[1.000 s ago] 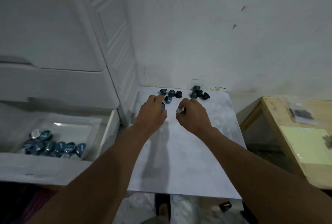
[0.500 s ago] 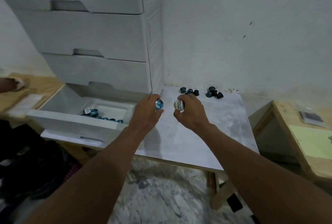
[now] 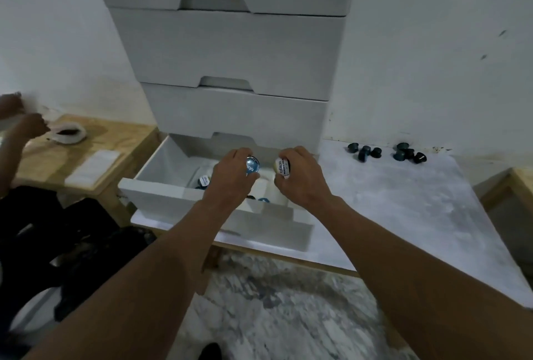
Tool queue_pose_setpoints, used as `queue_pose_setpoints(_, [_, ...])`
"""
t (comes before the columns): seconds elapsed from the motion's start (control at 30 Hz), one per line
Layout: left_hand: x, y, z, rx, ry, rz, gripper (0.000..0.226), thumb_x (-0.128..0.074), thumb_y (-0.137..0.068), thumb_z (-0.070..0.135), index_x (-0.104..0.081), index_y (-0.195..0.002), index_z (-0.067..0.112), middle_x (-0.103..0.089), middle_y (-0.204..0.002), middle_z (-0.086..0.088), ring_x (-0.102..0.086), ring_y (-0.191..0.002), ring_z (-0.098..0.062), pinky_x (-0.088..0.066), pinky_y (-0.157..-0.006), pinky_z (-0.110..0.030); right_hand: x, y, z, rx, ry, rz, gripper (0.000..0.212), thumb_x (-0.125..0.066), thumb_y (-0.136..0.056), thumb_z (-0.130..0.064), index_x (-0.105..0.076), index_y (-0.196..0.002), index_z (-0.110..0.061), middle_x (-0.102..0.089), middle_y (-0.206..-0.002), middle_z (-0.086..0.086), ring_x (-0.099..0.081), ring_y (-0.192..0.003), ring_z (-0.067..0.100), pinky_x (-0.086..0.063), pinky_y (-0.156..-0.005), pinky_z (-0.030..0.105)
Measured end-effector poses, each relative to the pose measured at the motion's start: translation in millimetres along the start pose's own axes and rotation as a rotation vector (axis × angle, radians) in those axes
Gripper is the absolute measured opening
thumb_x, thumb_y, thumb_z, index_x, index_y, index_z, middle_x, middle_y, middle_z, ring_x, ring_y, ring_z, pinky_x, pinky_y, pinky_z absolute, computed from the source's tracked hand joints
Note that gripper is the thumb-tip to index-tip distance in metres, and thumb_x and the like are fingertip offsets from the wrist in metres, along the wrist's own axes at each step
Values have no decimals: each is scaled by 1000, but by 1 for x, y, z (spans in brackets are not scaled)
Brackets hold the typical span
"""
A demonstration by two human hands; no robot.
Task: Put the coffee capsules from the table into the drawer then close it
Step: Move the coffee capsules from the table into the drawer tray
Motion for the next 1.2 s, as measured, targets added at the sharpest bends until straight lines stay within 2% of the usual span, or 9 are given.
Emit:
queue_pose_setpoints(0.2, [17,-49,-83,-82,-31,-144,35,-71,-82,22,-58,-112,10,-65,-111,-9,-60,-98,-27,-46,-84,-34,-60,-43,-40,-133,11,23,37,-68,-77,-10,-59,-113,-8,-56,-111,9,-56,-96,25,-41,-79,26])
queue_pose_setpoints(0.33, [14,-69,-120,-94,-25,-273,38,-74,-78,25,-60,-111,15,-66,-109,-6,-61,-95,-24,-47,-81,-33,-90,-57,-57,-237,8,4,46,-69,-76,-10,-59,-120,-14,-57,-117,8,-60,-98,27,-50,-86,35])
queue_pose_setpoints(0.4, [9,-77,-134,-117,-9,-312,39,-75,-77,24,-60,-112,16,-64,-112,-6,-59,-98,-23,-46,-82,-32,-103,-61,-61,-272,34,-30,46,-69,-76,-9,-60,-121,-13,-57,-118,10,-59,-101,27,-48,-88,32])
queue_pose_setpoints(0.5, [0,-87,-148,-155,-1,-361,42,-74,-79,21,-59,-118,15,-59,-121,-8,-55,-107,-23,-41,-86,-28,-117,-66,-62,-314,63,-78,46,-69,-76,-5,-60,-121,-11,-57,-118,12,-57,-102,26,-37,-84,22])
queue_pose_setpoints(0.7, [-20,-104,-164,-187,14,-447,49,-72,-81,18,-54,-126,14,-54,-129,-8,-52,-114,-23,-38,-95,-27,-136,-81,-49,-365,113,-140,47,-67,-79,-7,-58,-124,-15,-55,-123,8,-56,-106,24,-33,-82,19])
queue_pose_setpoints(0.8, [-29,-111,-169,-169,14,-458,49,-71,-82,19,-53,-127,12,-55,-127,-9,-53,-113,-24,-39,-93,-27,-147,-88,-38,-382,113,-176,47,-68,-78,-7,-56,-124,-12,-55,-120,9,-58,-105,26,-37,-82,21])
queue_pose_setpoints(0.93, [-44,-116,-176,-151,0,-503,43,-72,-80,22,-58,-119,14,-61,-118,-7,-56,-105,-23,-36,-82,-23,-162,-94,-22,-416,110,-246,45,-68,-76,-7,-60,-120,-11,-56,-114,12,-57,-104,29,-42,-86,27])
queue_pose_setpoints(1.07, [-55,-123,-181,-144,-7,-545,46,-73,-79,25,-58,-121,16,-62,-120,-6,-57,-108,-23,-44,-91,-31,-170,-99,-12,-430,107,-301,45,-69,-77,-10,-60,-122,-11,-57,-116,13,-55,-108,28,-42,-92,28])
queue_pose_setpoints(1.2, [-63,-129,-185,-130,-10,-594,50,-73,-78,26,-56,-125,17,-60,-125,-6,-56,-112,-24,-44,-95,-33,-174,-105,-6,-455,97,-332,50,-70,-78,-13,-57,-126,-12,-56,-120,13,-54,-113,28,-43,-98,32])
Point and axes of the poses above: each hand's wrist, its own y-axis away from the middle knuckle, its own x-axis out of the back of the hand, z = x × y, the point moved 1 cm from there along -y, towards the middle knuckle
